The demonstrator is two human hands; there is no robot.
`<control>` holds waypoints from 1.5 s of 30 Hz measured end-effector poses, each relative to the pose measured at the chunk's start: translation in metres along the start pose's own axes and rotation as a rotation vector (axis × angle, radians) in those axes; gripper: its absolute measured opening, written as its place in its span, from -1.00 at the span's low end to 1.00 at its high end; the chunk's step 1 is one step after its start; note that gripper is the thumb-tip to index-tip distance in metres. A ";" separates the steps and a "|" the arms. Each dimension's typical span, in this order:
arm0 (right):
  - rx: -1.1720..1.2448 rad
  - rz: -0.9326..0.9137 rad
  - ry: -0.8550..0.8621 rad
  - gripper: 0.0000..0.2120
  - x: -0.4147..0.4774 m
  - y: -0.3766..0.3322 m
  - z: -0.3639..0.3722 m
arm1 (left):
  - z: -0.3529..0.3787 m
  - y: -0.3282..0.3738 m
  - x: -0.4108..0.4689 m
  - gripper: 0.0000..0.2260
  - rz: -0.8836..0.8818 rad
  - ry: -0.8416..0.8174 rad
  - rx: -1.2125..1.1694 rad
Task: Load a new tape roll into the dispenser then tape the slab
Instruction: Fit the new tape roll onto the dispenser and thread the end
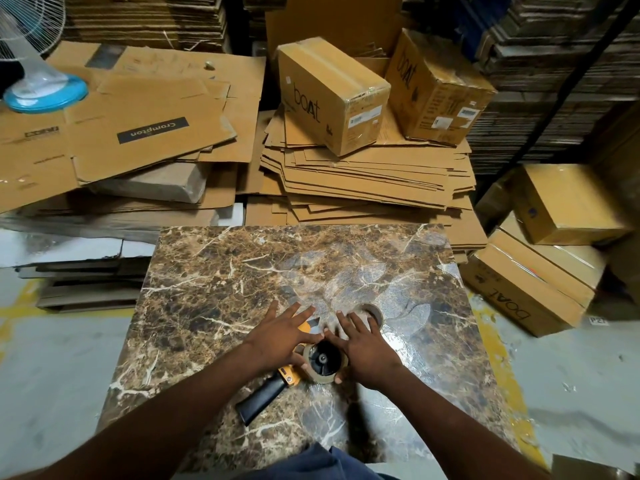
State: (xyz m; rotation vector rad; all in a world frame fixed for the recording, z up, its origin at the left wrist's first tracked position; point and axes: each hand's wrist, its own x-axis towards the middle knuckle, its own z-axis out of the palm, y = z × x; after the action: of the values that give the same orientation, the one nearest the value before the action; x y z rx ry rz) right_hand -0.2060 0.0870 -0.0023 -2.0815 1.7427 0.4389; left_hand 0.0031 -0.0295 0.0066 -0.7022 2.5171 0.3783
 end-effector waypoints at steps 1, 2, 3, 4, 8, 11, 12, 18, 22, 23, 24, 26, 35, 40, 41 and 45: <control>0.005 0.002 -0.002 -0.06 0.000 0.000 0.000 | 0.001 0.000 0.000 -0.37 -0.005 0.002 -0.014; 0.008 0.003 -0.004 -0.06 0.001 0.001 0.001 | 0.002 -0.001 0.000 -0.37 -0.011 0.005 -0.028; 0.008 0.004 -0.005 -0.06 0.000 0.001 0.001 | 0.004 -0.001 0.000 -0.37 -0.018 0.005 -0.042; 0.009 0.004 -0.007 -0.07 0.001 0.001 0.001 | 0.006 -0.002 -0.001 -0.37 -0.026 0.003 -0.062; -0.012 0.001 -0.042 -0.10 0.005 -0.002 -0.005 | 0.016 -0.005 0.001 -0.38 -0.070 -0.005 -0.144; -0.046 -0.004 -0.052 -0.07 0.008 -0.004 -0.008 | 0.021 -0.007 0.001 -0.38 -0.078 0.007 -0.135; -0.058 -0.005 -0.050 -0.07 0.008 -0.004 -0.007 | 0.022 -0.008 0.002 -0.37 -0.076 0.016 -0.127; -0.074 -0.009 -0.036 -0.08 0.009 -0.003 -0.002 | 0.024 -0.006 0.003 -0.36 -0.063 0.039 -0.050; -0.037 -0.019 -0.036 -0.09 0.010 0.002 0.003 | 0.025 -0.005 0.001 -0.37 -0.072 0.026 -0.082; -0.037 -0.021 -0.036 -0.09 0.010 0.003 0.005 | 0.025 -0.004 0.001 -0.37 -0.075 0.023 -0.089; -0.041 -0.024 -0.037 -0.09 0.010 0.004 0.006 | 0.025 -0.003 0.000 -0.37 -0.078 0.017 -0.096; -0.047 -0.025 -0.044 -0.08 0.011 0.004 0.007 | 0.024 -0.002 0.001 -0.37 -0.087 0.005 -0.111; -0.080 -0.024 -0.043 -0.07 0.015 0.005 0.014 | 0.030 0.003 0.006 -0.35 -0.108 0.014 -0.034; -0.024 0.009 -0.046 -0.06 0.018 0.002 0.023 | 0.036 0.010 0.010 -0.32 -0.121 0.017 0.015; -0.014 0.017 -0.046 -0.06 0.019 0.001 0.026 | 0.038 0.013 0.010 -0.32 -0.127 0.015 0.028; -0.005 0.034 -0.050 -0.06 0.019 0.000 0.031 | 0.040 0.015 0.011 -0.34 -0.143 0.017 0.048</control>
State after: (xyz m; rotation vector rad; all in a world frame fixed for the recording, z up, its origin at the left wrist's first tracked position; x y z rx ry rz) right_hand -0.2026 0.0856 -0.0389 -2.0296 1.7522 0.5007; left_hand 0.0019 -0.0058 -0.0313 -0.8633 2.4647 0.2623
